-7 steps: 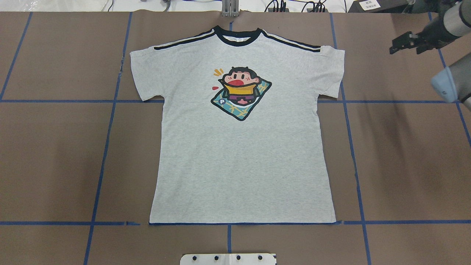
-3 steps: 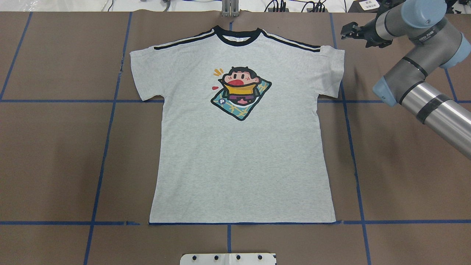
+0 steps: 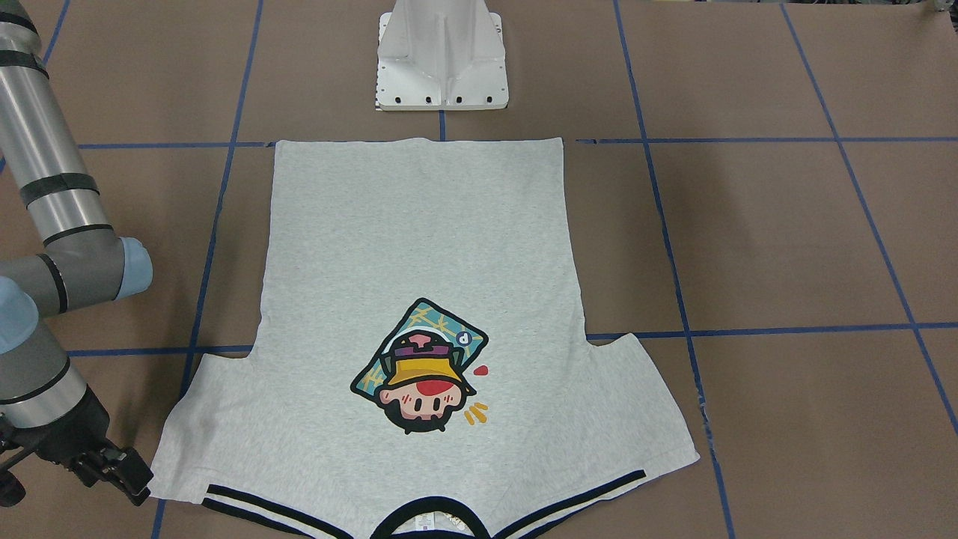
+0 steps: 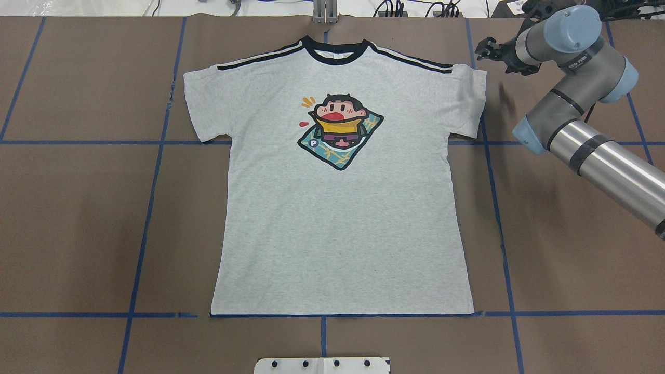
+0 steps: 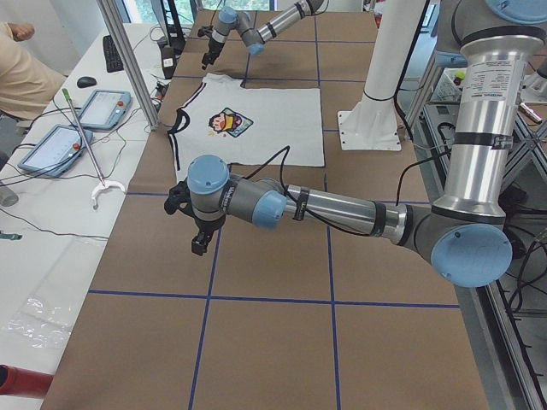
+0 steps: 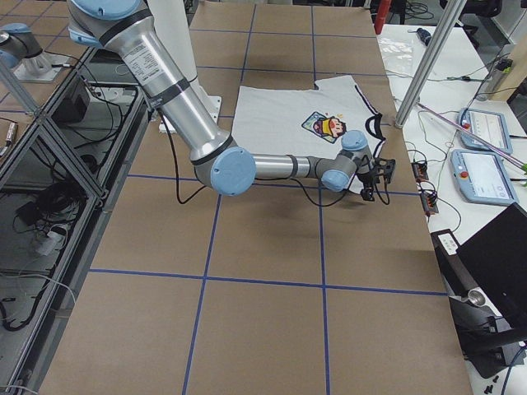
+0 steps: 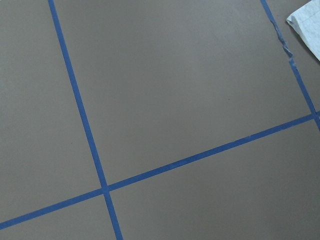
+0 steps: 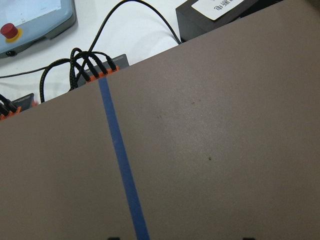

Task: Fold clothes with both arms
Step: 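Move the right gripper to the sleeve nearest it on the grey T-shirt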

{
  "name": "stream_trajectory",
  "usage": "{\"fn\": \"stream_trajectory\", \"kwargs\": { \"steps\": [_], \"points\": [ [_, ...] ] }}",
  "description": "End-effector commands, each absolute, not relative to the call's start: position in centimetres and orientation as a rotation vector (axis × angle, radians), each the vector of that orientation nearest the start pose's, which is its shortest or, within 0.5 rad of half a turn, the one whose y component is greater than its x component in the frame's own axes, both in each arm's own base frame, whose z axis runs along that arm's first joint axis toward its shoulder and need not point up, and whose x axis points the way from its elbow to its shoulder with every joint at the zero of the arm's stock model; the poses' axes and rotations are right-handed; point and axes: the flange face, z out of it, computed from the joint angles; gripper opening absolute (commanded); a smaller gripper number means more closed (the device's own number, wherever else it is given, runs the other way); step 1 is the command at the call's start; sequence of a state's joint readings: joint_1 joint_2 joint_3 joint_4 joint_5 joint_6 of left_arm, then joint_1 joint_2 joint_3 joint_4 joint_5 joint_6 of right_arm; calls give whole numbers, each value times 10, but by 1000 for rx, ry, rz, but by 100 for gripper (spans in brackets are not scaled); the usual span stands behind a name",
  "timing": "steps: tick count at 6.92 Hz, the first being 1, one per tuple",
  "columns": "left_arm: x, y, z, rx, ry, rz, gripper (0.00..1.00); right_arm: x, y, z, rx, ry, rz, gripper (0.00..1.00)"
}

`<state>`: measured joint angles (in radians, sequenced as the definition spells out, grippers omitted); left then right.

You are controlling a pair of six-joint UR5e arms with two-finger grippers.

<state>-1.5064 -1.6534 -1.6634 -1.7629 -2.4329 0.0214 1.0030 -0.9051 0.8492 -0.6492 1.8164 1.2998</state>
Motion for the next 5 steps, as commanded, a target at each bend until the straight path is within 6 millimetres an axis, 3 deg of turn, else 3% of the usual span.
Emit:
{"fn": "stream_trajectory", "kwargs": {
  "steps": [1, 2, 4, 5],
  "points": [
    [-23, -541, 541, 330, 860, 240, 100, -354, -721, 511, 330, -822, 557, 79],
    [-23, -540, 542, 330, 860, 242, 100, -358, -720, 512, 328, -817, 555, 63],
    [-23, -539, 543, 330, 861, 244, 100, -363, -724, 510, 338, -807, 557, 41],
    [-23, -539, 545, 327, 861, 243, 100, -363, -725, 507, 340, -809, 555, 0]
  ]
}}
